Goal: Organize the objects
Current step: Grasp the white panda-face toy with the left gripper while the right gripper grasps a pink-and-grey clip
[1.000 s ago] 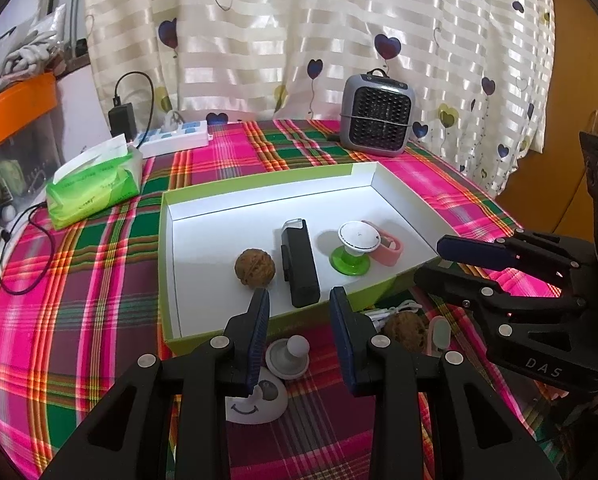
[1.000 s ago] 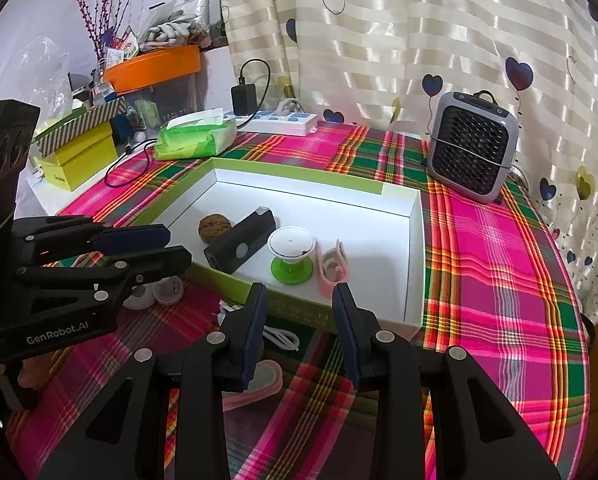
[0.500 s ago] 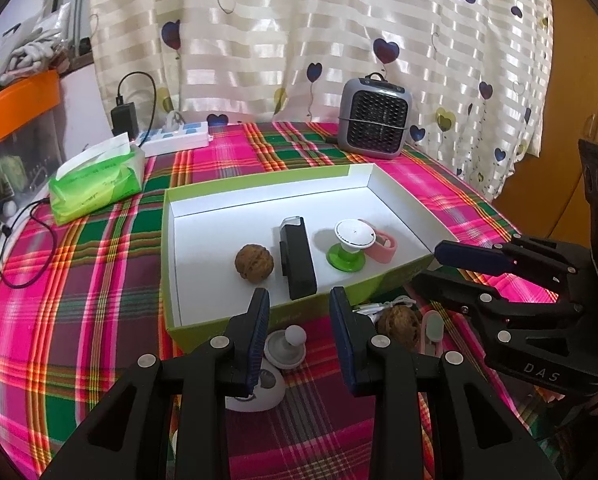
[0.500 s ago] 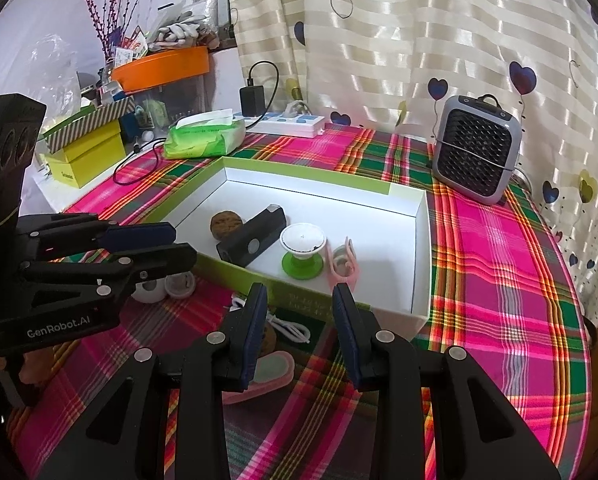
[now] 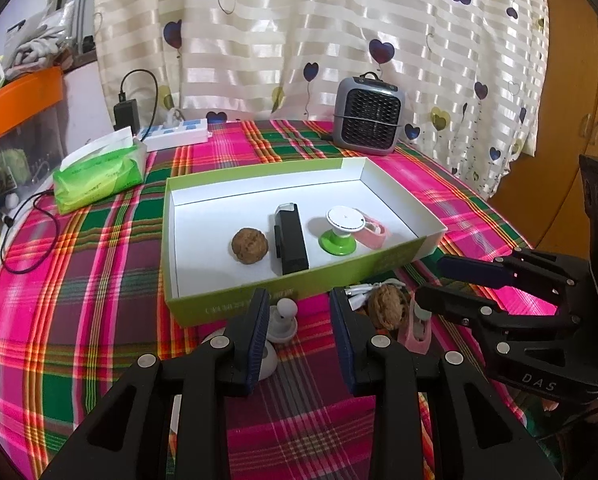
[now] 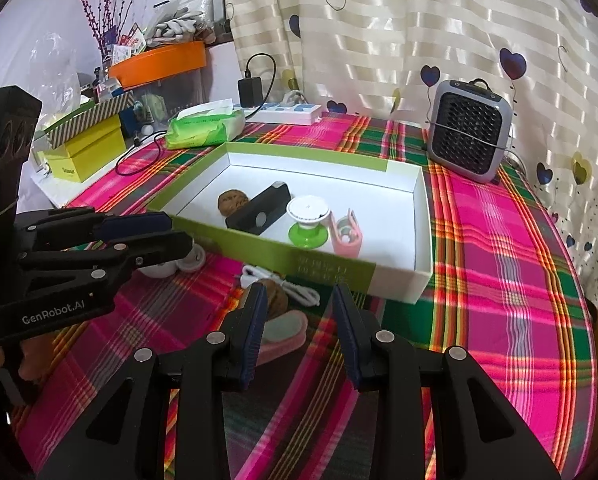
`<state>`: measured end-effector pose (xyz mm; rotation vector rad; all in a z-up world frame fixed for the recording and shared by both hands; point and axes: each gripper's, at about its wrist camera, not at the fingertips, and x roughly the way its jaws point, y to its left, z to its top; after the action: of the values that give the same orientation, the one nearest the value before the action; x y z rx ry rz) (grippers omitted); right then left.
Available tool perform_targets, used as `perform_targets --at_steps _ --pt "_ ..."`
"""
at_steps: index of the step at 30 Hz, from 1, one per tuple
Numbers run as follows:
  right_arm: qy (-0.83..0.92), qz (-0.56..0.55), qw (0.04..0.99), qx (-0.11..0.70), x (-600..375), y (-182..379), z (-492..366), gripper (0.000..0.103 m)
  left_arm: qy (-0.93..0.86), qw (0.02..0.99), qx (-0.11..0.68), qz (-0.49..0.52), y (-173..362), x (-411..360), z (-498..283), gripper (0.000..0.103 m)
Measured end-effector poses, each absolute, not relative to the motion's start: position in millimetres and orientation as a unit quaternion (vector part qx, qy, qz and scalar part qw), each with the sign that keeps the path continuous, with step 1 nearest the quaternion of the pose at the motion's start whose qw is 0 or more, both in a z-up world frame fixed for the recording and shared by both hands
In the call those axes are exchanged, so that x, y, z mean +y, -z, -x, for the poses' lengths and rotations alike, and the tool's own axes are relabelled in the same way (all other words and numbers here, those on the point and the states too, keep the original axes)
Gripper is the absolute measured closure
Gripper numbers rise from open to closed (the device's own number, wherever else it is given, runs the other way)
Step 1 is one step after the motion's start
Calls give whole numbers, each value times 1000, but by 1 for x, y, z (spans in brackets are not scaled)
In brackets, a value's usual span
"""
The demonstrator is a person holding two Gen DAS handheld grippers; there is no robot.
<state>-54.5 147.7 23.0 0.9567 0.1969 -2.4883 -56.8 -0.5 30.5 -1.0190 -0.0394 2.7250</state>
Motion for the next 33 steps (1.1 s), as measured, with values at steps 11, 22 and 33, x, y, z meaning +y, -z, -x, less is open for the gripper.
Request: perform_targets --at_steps 11,22,33 --pt "902 -358 229 77 139 -18 43 60 -931 114 -18 346 -26 -4 46 74" --pt "897 -378 213 85 132 -12 45 59 -933 101 -31 343 -26 -20 42 71" --pt "894 -396 193 75 146 -8 51 54 -931 69 -53 353 -21 -38 46 67"
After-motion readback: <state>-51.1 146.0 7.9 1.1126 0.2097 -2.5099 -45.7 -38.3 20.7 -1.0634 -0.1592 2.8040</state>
